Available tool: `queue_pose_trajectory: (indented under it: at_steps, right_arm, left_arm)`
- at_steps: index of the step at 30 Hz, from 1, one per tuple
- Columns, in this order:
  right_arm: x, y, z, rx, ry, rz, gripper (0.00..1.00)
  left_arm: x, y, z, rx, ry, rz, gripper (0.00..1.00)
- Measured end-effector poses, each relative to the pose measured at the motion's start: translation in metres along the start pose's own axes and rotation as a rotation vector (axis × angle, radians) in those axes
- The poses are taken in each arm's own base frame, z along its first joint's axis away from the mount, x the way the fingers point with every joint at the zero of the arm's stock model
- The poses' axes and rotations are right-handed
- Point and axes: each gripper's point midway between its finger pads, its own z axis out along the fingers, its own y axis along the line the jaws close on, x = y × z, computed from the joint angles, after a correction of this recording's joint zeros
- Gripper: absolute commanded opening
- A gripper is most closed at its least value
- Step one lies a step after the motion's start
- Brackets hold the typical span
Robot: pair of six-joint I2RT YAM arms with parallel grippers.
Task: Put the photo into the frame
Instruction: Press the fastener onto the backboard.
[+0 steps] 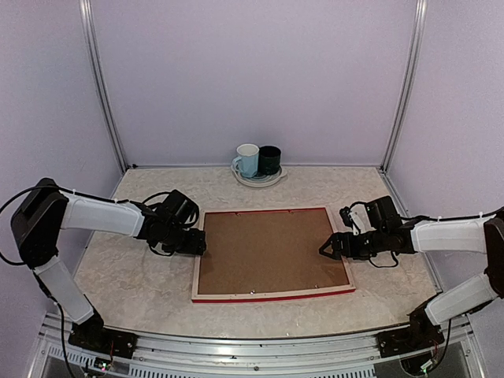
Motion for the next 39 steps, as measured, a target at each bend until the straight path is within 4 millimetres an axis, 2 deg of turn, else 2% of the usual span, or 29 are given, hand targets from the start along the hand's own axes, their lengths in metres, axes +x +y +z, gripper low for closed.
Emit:
queue_pose_trajectory:
  at_steps: [6, 10, 16, 20, 23, 27, 30, 34, 39]
  right_arm:
    - [0.000, 0.000, 0.000, -0.002, -0.002, -0.001, 0.99]
    - [0.000, 0.000, 0.001, -0.004, -0.004, -0.003, 0.99]
    - [-0.001, 0.000, 0.001, -0.005, -0.005, -0.003, 0.99]
    - [-0.001, 0.001, 0.001, -0.006, -0.005, -0.003, 0.99]
    - [-0.001, 0.001, 0.001, -0.006, -0.005, -0.002, 0.99]
    - [-0.001, 0.001, 0.001, -0.006, -0.005, -0.002, 0.99]
    - [-0.001, 0.001, 0.001, -0.006, -0.005, -0.002, 0.99]
    - [-0.001, 0.000, 0.001, -0.006, -0.005, -0.002, 0.99]
    - [-0.003, 0.001, 0.004, -0.012, -0.011, -0.005, 0.97]
  left_arm:
    - [-0.003, -0.002, 0.001, 0.007, -0.010, -0.002, 0.76]
    - [0.003, 0.000, 0.007, -0.004, 0.010, 0.002, 0.73]
    - [0.000, -0.003, 0.011, 0.008, 0.002, -0.001, 0.51]
    - [0.000, -0.007, 0.010, 0.019, 0.000, 0.005, 0.42]
    - [0.001, -0.010, 0.010, 0.028, 0.000, 0.005, 0.32]
    - [0.000, -0.011, 0.010, 0.035, -0.001, 0.004, 0.25]
    - [0.000, -0.011, 0.009, 0.035, -0.002, -0.001, 0.23]
    - [0.000, -0.011, 0.009, 0.036, -0.003, -0.009, 0.15]
    - [0.002, -0.012, 0.007, 0.037, 0.000, -0.012, 0.12]
